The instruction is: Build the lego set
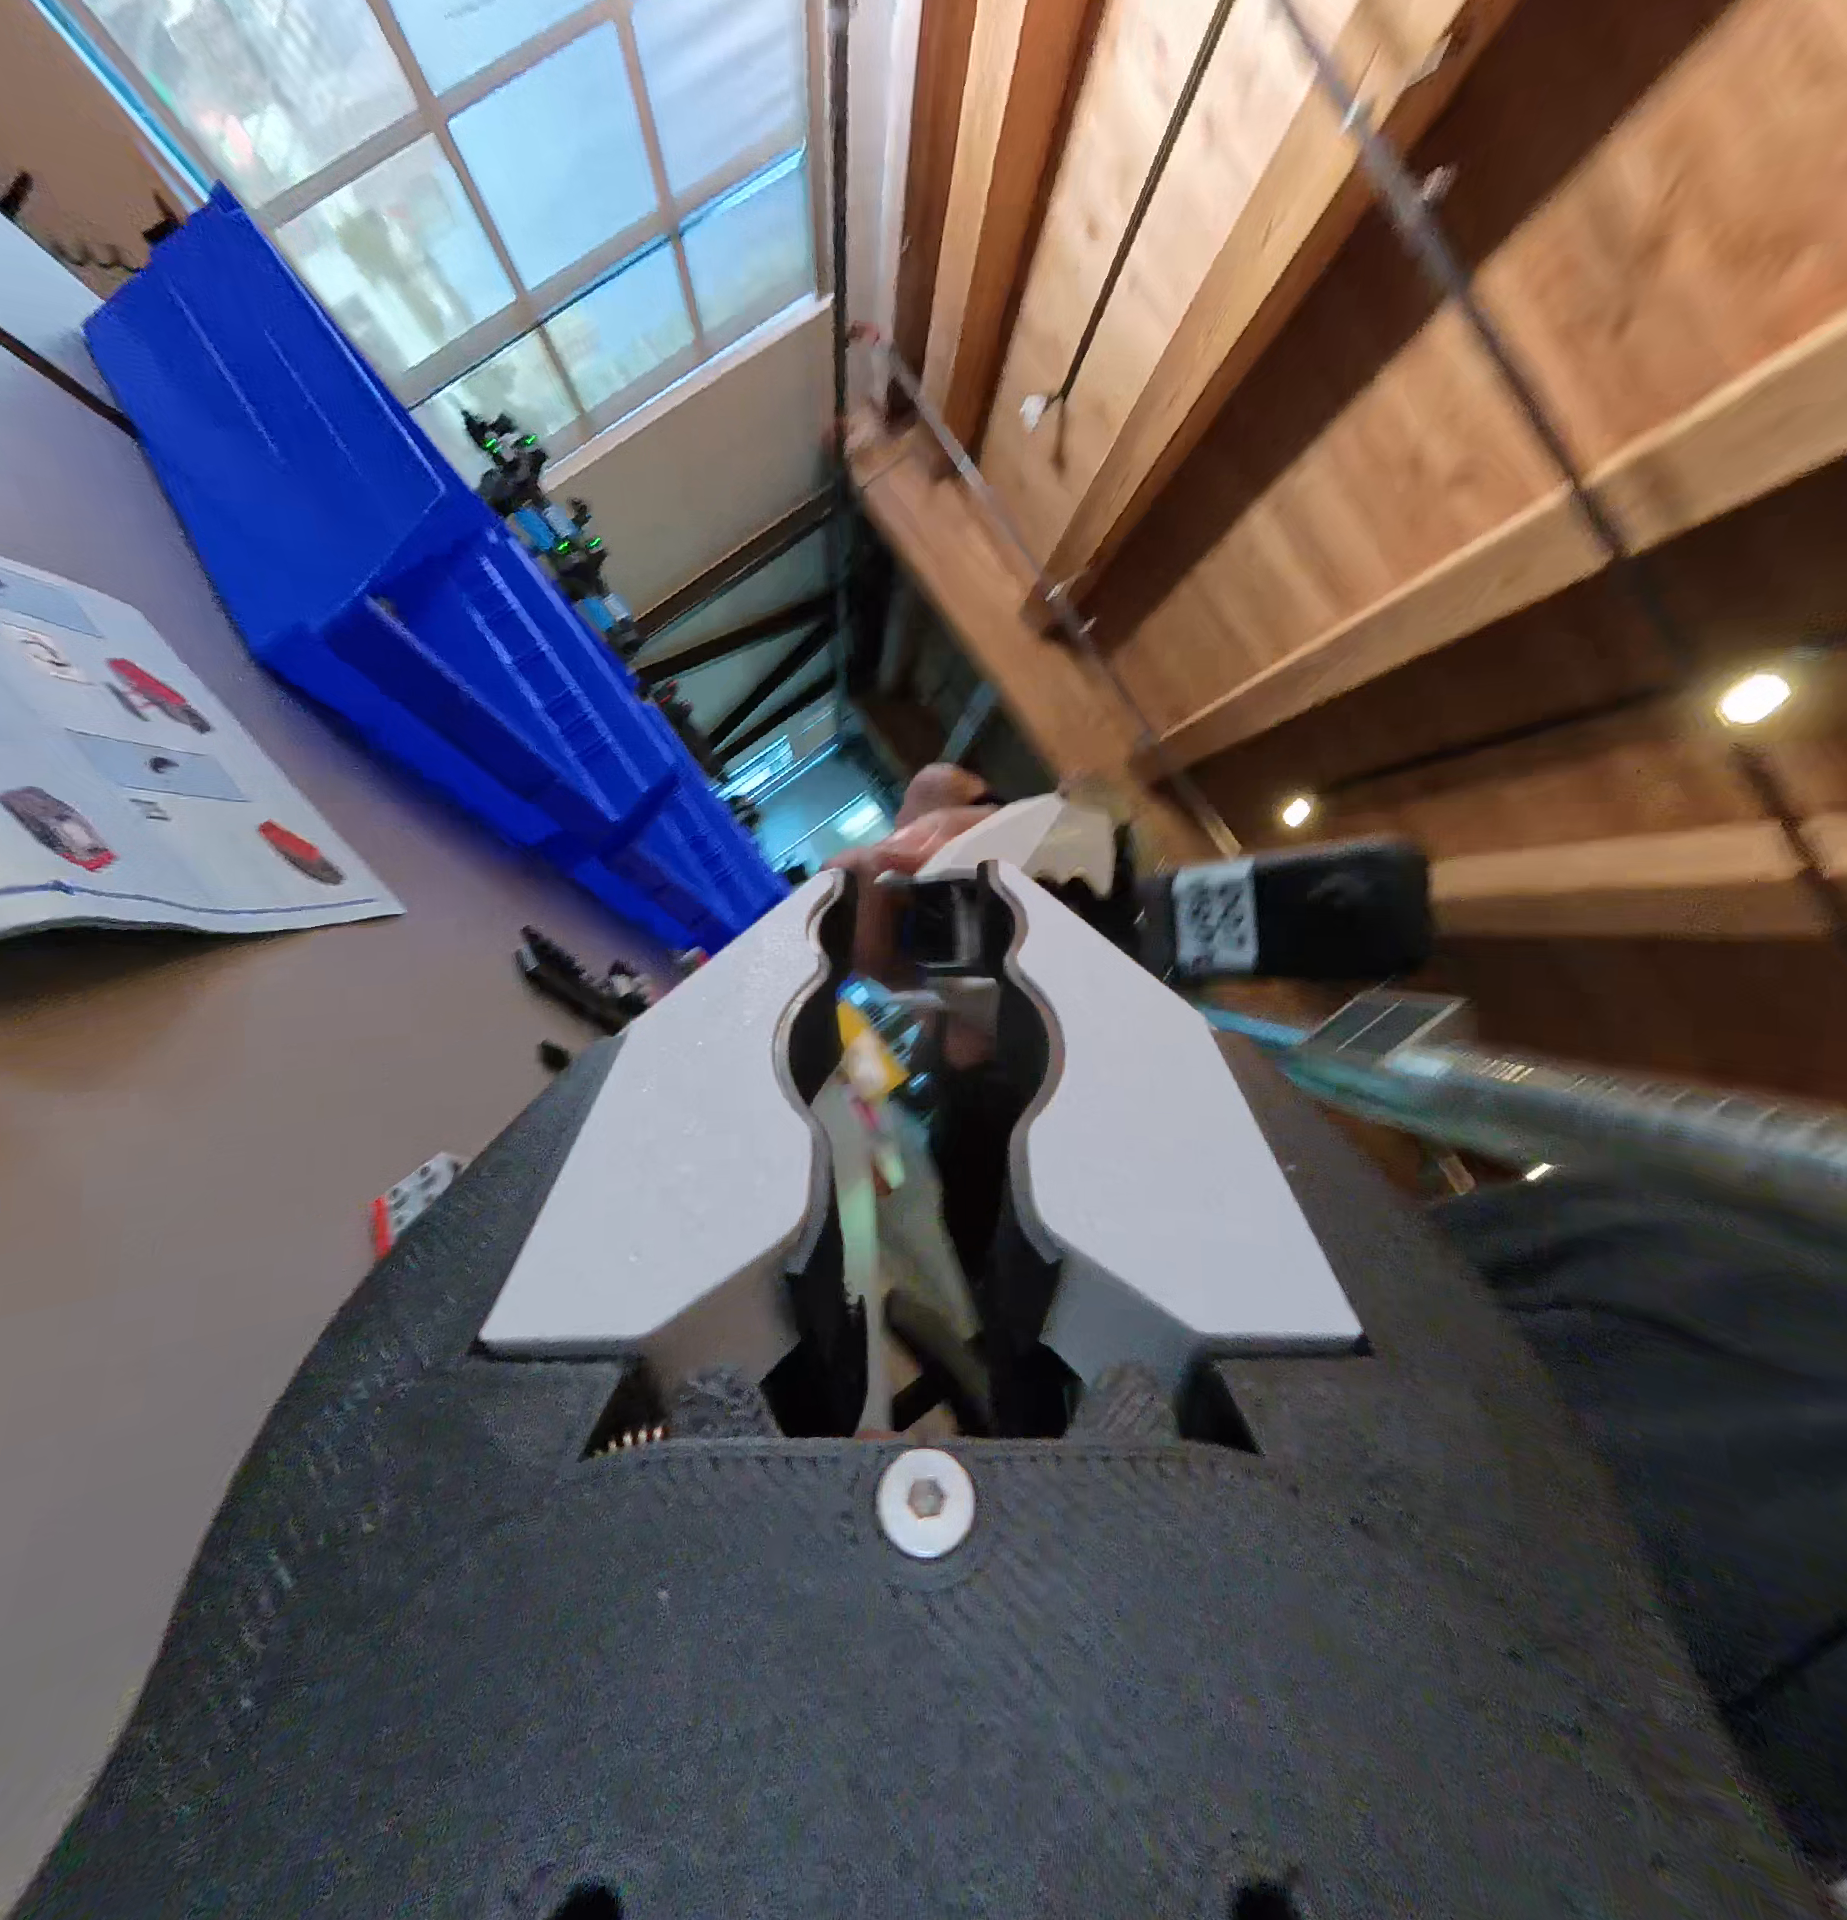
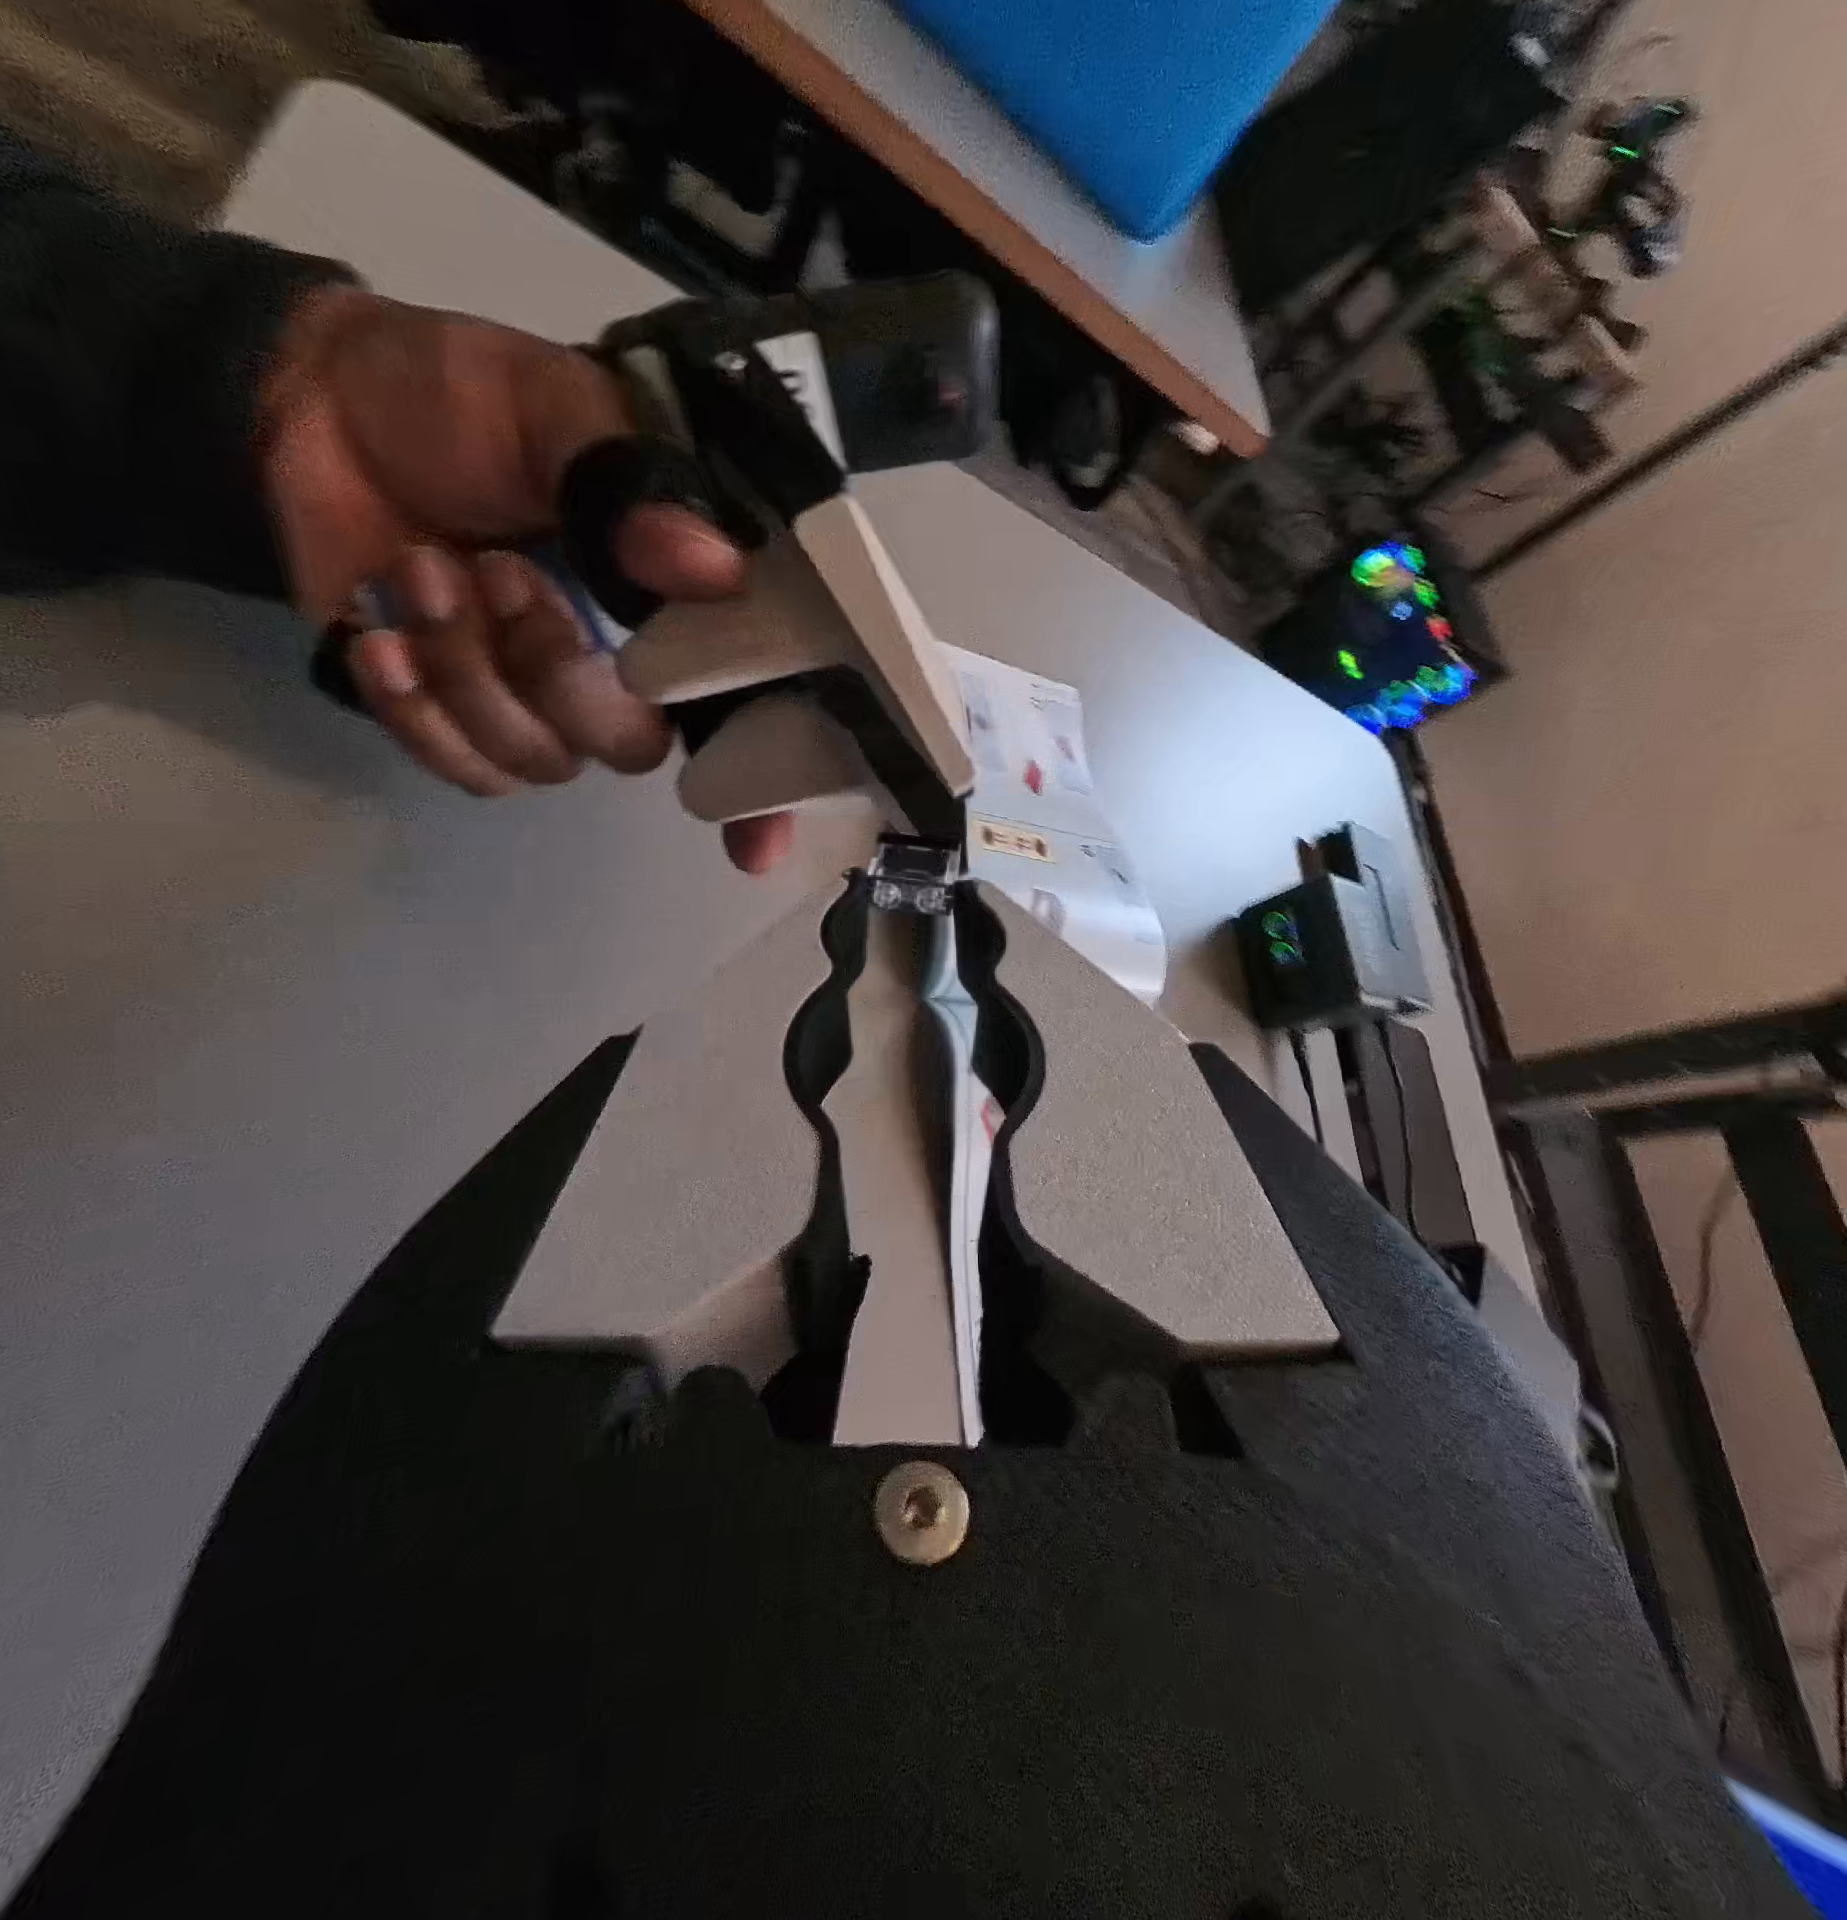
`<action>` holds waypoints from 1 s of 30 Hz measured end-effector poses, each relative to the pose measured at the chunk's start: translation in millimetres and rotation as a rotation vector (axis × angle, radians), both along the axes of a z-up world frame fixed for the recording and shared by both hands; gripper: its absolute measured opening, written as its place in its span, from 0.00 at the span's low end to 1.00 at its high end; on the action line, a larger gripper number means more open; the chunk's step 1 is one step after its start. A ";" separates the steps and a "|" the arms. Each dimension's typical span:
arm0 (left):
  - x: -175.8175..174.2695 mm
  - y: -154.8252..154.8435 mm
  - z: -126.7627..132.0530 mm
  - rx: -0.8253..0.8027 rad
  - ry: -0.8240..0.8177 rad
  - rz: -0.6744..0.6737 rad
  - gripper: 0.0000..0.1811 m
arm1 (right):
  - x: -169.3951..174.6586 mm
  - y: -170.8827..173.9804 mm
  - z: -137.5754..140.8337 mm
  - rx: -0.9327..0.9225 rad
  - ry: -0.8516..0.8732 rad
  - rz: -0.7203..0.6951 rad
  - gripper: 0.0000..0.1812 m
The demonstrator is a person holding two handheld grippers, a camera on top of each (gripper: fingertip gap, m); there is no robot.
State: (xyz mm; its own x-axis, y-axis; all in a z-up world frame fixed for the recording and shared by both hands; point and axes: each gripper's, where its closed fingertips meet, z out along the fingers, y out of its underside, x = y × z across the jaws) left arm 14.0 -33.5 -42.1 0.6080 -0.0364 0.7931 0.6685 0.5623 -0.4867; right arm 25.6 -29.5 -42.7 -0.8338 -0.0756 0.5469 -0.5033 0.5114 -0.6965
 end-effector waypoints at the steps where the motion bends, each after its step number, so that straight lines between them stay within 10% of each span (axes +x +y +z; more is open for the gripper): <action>1: 4.7 1.6 -0.5 -0.040 0.022 -0.013 0.14 | 5.6 1.3 2.1 0.024 -0.001 0.048 0.09; 18: 49.5 31.3 7.0 -0.064 0.161 -0.259 0.05 | 38.1 16.5 2.9 0.338 -0.015 0.363 0.10; 30: 19.7 0.9 32.3 0.117 0.182 -0.017 0.05 | 12.4 -7.0 44.9 -0.340 0.296 -0.096 0.15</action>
State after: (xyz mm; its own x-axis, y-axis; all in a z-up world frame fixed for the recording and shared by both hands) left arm 33.7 -32.6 -9.7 0.7396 -0.1325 0.6599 0.5849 0.6116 -0.5328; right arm 38.1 -36.5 2.2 -0.6323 0.2194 0.7430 -0.6675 0.3326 -0.6662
